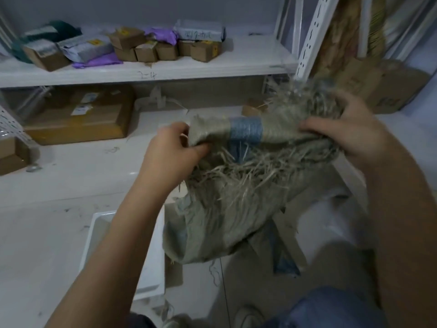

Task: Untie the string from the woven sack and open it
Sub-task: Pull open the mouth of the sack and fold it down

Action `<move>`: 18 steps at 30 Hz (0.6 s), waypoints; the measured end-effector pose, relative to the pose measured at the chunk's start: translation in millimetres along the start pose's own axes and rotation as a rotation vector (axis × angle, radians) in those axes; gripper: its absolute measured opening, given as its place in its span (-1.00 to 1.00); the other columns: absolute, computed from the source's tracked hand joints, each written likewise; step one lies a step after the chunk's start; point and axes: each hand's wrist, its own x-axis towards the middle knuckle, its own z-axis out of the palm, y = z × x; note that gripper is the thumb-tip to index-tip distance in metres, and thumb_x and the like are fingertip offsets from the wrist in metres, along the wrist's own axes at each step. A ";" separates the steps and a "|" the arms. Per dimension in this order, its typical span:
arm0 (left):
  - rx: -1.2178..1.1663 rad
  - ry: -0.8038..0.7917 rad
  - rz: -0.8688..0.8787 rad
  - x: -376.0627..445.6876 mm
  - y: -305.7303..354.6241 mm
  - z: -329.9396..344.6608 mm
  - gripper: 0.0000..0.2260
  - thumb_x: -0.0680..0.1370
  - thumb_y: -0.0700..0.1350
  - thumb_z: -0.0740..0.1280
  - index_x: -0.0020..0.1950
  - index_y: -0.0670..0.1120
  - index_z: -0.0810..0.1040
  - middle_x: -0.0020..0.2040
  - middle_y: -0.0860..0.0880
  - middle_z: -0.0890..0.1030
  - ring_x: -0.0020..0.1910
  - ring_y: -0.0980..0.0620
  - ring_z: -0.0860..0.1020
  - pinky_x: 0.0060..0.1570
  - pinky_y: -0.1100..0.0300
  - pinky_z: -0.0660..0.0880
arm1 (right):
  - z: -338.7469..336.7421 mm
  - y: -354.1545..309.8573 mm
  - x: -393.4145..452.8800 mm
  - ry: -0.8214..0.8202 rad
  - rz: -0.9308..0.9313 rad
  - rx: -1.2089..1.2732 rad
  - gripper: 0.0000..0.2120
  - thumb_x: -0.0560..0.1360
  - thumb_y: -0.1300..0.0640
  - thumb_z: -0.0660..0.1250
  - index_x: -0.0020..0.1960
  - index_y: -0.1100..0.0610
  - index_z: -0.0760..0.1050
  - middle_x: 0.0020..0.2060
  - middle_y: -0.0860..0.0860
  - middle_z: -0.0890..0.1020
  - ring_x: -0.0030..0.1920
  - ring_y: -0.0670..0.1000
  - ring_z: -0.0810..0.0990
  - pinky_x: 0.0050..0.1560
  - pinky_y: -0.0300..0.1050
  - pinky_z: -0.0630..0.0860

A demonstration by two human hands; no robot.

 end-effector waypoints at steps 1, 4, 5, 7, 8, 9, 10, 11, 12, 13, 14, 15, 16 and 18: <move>-0.031 0.010 0.018 -1.8 8.4 -5.4 -0.93 0.44 -0.13 0.41 -0.10 -0.07 0.59 -0.16 -0.15 0.66 -0.17 -0.07 0.64 -0.05 -0.08 0.60 | -2.8 -12.0 4.4 0.022 -0.049 -0.038 -0.58 0.29 0.23 0.51 0.08 0.02 0.46 -0.05 -0.04 0.62 -0.03 -0.02 0.62 0.05 -0.05 0.58; -0.002 0.086 0.054 2.5 22.7 -23.1 -0.83 0.45 -0.06 0.40 -0.18 -0.16 0.63 -0.25 -0.21 0.64 -0.33 -0.01 0.53 -0.23 0.08 0.49 | -11.9 -38.4 18.3 0.059 -0.185 -0.105 -0.60 0.38 0.27 0.44 0.16 0.07 0.42 -0.04 -0.01 0.57 -0.08 -0.08 0.59 -0.06 -0.25 0.57; 0.021 0.104 0.050 5.9 24.1 -28.2 -0.74 0.45 -0.02 0.40 -0.17 -0.23 0.64 -0.29 -0.25 0.60 -0.34 -0.03 0.48 -0.27 0.08 0.41 | -14.3 -42.7 24.3 0.097 -0.223 -0.135 -0.59 0.39 0.21 0.46 0.19 0.09 0.40 0.00 0.01 0.56 -0.05 -0.05 0.58 -0.04 -0.25 0.55; 0.083 0.077 0.012 10.7 24.9 -31.0 -0.64 0.45 0.03 0.38 -0.17 -0.30 0.62 -0.34 -0.22 0.52 -0.34 -0.08 0.44 -0.27 0.10 0.34 | -14.7 -44.1 34.6 0.199 -0.261 -0.238 -0.50 0.39 0.05 0.47 0.23 0.11 0.34 0.10 0.03 0.51 0.08 -0.03 0.52 0.03 -0.26 0.49; 0.133 0.041 -0.010 11.8 23.1 -26.7 -0.64 0.46 0.04 0.37 -0.23 -0.28 0.60 -0.37 -0.18 0.50 -0.36 -0.09 0.44 -0.28 0.12 0.35 | -11.4 -40.9 37.5 0.231 -0.243 -0.335 -0.43 0.39 -0.05 0.46 0.26 0.12 0.30 0.19 0.05 0.47 0.16 0.00 0.48 0.13 -0.21 0.45; 0.196 0.003 -0.034 11.2 19.9 -18.7 -0.64 0.47 0.05 0.35 -0.32 -0.24 0.55 -0.41 -0.14 0.48 -0.36 -0.10 0.44 -0.29 0.14 0.35 | -5.2 -35.1 37.0 0.273 -0.221 -0.494 -0.34 0.38 -0.13 0.44 0.32 0.15 0.26 0.28 0.09 0.41 0.27 0.05 0.41 0.25 -0.11 0.39; 0.255 -0.037 -0.060 9.7 14.5 -7.2 -0.64 0.47 0.05 0.33 -0.39 -0.18 0.48 -0.44 -0.10 0.45 -0.35 -0.12 0.45 -0.30 0.14 0.35 | 4.6 -27.8 30.6 0.343 -0.204 -0.686 -0.28 0.38 -0.18 0.40 0.35 0.19 0.24 0.34 0.15 0.35 0.34 0.12 0.34 0.32 -0.01 0.30; 0.296 -0.086 -0.092 8.6 6.1 6.9 -0.64 0.48 0.06 0.31 -0.40 -0.16 0.43 -0.42 -0.09 0.44 -0.31 -0.14 0.48 -0.27 0.14 0.38 | 17.5 -18.5 20.3 0.435 -0.249 -0.830 -0.30 0.39 -0.18 0.38 0.33 0.23 0.27 0.33 0.20 0.34 0.35 0.18 0.31 0.33 0.05 0.26; 0.311 -0.143 -0.127 7.9 -4.8 21.7 -0.66 0.49 0.06 0.30 -0.37 -0.14 0.44 -0.37 -0.11 0.49 -0.24 -0.16 0.52 -0.21 0.11 0.43 | 34.7 -7.9 6.0 0.491 -0.364 -0.887 -0.41 0.41 -0.13 0.36 0.25 0.25 0.35 0.26 0.24 0.39 0.29 0.23 0.36 0.30 0.10 0.30; 0.308 -0.201 -0.160 7.4 -16.9 36.1 -0.70 0.49 0.05 0.29 -0.34 -0.13 0.45 -0.30 -0.15 0.54 -0.17 -0.17 0.56 -0.14 0.08 0.48 | 54.0 3.2 -10.1 0.473 -0.540 -0.867 -0.57 0.43 -0.03 0.33 0.12 0.28 0.43 0.13 0.26 0.48 0.17 0.25 0.46 0.20 0.15 0.41; 0.289 -0.248 -0.187 7.2 -29.1 49.0 -0.73 0.49 0.01 0.28 -0.34 -0.12 0.45 -0.26 -0.17 0.56 -0.14 -0.18 0.58 -0.10 0.06 0.50 | 74.3 15.8 -26.8 0.368 -0.736 -0.826 -0.72 0.42 0.08 0.30 -0.02 0.29 0.48 -0.03 0.25 0.55 0.01 0.24 0.53 0.03 0.16 0.50; 0.248 -0.292 -0.214 6.9 -40.1 59.3 -0.74 0.49 -0.05 0.27 -0.37 -0.12 0.43 -0.27 -0.18 0.54 -0.17 -0.16 0.58 -0.11 0.06 0.50 | 92.7 30.2 -40.7 0.200 -0.881 -0.812 -0.83 0.40 0.16 0.28 -0.12 0.28 0.50 -0.17 0.22 0.57 -0.13 0.20 0.55 -0.13 0.10 0.52; 0.183 -0.339 -0.246 6.5 -49.1 67.4 -0.75 0.50 -0.13 0.25 -0.38 -0.14 0.41 -0.30 -0.18 0.51 -0.22 -0.13 0.54 -0.14 0.07 0.48 | 108.0 44.6 -50.8 0.001 -0.908 -0.841 -0.87 0.39 0.19 0.26 -0.13 0.26 0.50 -0.21 0.17 0.56 -0.19 0.16 0.53 -0.21 0.01 0.49; 0.012 -0.424 -0.334 8.3 -60.8 77.7 -0.81 0.52 -0.22 0.24 -0.29 -0.23 0.47 -0.26 -0.23 0.50 -0.30 -0.11 0.50 -0.21 0.06 0.51 | 125.1 68.0 -58.4 -0.342 -0.623 -0.832 -0.79 0.44 0.15 0.27 0.04 0.20 0.46 -0.07 0.10 0.55 -0.08 0.10 0.53 -0.16 -0.10 0.42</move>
